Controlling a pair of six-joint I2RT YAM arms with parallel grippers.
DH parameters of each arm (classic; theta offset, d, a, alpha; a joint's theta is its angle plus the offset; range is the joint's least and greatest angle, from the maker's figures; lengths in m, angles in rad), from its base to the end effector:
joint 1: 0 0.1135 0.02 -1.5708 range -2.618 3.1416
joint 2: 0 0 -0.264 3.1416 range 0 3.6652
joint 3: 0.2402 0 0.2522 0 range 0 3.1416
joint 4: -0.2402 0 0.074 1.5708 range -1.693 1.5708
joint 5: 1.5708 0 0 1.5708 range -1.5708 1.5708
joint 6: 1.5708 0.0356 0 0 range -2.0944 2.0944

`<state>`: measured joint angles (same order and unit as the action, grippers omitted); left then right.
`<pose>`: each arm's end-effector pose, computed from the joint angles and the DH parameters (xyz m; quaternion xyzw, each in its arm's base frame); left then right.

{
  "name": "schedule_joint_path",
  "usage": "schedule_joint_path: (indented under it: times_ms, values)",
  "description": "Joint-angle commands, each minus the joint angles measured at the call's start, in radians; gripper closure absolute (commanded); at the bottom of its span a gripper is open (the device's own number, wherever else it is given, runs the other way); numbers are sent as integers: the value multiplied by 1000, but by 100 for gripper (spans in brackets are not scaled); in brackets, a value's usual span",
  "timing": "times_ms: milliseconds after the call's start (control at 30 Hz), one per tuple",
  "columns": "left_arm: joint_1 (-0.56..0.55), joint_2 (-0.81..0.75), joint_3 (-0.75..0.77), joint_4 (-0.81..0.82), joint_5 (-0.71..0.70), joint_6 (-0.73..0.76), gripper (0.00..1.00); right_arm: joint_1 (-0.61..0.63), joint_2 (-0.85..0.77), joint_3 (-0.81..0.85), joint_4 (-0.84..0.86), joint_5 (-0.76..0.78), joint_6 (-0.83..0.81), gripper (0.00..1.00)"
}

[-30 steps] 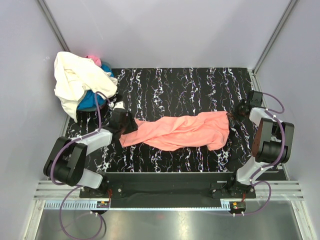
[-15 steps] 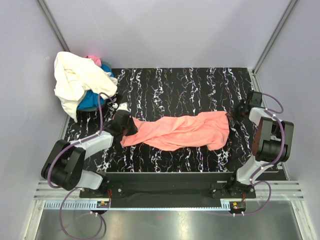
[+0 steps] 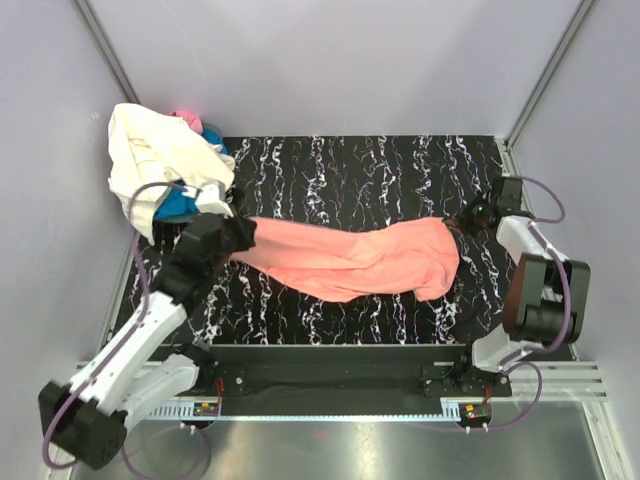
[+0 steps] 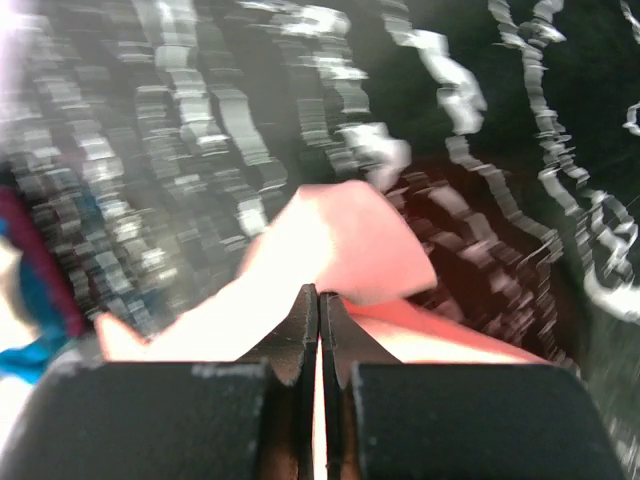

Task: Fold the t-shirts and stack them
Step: Flatten the tshirt out

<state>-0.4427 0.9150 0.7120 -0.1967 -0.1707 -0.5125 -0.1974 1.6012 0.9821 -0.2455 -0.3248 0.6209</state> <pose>0.1937 -0.0852 0.2897 -0.0761 0.8282 -0.1900 0.5217 0.3280 -0.0540 0.2021 0.3171 0.8718 0.2200 0.3018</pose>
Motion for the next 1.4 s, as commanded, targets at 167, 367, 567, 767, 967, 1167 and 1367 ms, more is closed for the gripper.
schedule_joint_path:
  times_ms: [167,367,567,767,967,1167,1367]
  values:
    - [-8,-336,214,-113,-17,64,100,4,-481,156,-162,-48,-16,100]
    - [-8,-511,262,14,163,152,100,4,-742,331,-236,-77,-75,100]
    - [-8,-639,323,118,300,238,100,4,-969,501,-238,51,-127,100]
    - [-7,-627,434,181,316,379,100,4,-954,671,-209,150,-173,100]
    - [-8,-417,501,232,58,483,100,4,-678,805,-123,133,-184,100]
    - [15,30,514,322,-196,506,100,4,-280,834,18,136,-121,100]
    - [254,436,518,373,33,237,90,10,295,1004,91,-9,-86,100]
